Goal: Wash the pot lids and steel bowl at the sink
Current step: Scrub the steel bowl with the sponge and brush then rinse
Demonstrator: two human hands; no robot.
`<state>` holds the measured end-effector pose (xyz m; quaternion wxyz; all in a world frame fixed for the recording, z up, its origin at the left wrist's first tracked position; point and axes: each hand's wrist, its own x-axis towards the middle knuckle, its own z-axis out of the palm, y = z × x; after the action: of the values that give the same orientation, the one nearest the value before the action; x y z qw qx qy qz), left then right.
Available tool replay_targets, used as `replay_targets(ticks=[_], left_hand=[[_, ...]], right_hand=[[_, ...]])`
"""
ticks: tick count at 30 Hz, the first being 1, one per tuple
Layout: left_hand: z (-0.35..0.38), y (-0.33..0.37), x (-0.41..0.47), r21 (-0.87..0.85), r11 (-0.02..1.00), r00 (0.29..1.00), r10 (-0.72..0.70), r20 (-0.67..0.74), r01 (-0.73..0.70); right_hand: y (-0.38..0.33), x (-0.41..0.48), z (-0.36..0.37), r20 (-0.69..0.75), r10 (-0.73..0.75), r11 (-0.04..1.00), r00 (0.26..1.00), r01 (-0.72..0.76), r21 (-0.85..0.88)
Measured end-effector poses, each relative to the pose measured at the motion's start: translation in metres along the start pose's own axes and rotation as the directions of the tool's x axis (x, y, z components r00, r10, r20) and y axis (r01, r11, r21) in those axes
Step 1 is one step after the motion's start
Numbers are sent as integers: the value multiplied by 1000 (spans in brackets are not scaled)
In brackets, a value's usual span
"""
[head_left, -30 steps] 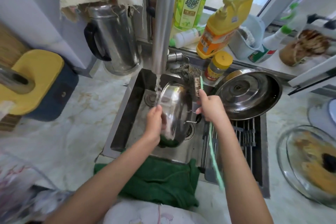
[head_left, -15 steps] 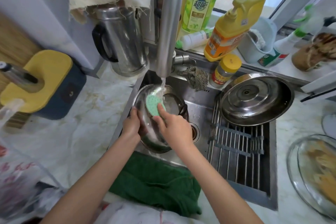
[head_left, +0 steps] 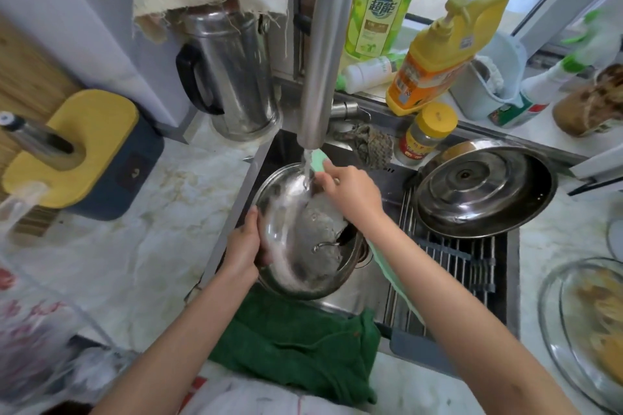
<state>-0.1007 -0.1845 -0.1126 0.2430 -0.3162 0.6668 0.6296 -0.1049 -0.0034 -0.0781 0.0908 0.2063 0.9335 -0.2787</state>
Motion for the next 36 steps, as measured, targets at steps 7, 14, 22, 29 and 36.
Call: replay_targets(ticks=[7,14,22,29,36], left_hand=[[-4,-3,7,61,986,987,159,-21,-157],[2,-18,23,197,958,978,204,41,-208],[1,-52,39,307,911,960,277,36,-275],[-3,-57,46,284,913,952,306,-3,-292],[-10,-69,53,313,903,949,314,-15,-294]], right_hand=[[-7,-21,-5,111,-187,982,976,189,-8],[24,9,-7,77,21,997,997,-15,-70],[50,6,24,102,112,994,988,-112,-5],[37,-11,37,165,-104,977,981,131,-168],[40,-21,29,233,-179,962,956,219,-160]])
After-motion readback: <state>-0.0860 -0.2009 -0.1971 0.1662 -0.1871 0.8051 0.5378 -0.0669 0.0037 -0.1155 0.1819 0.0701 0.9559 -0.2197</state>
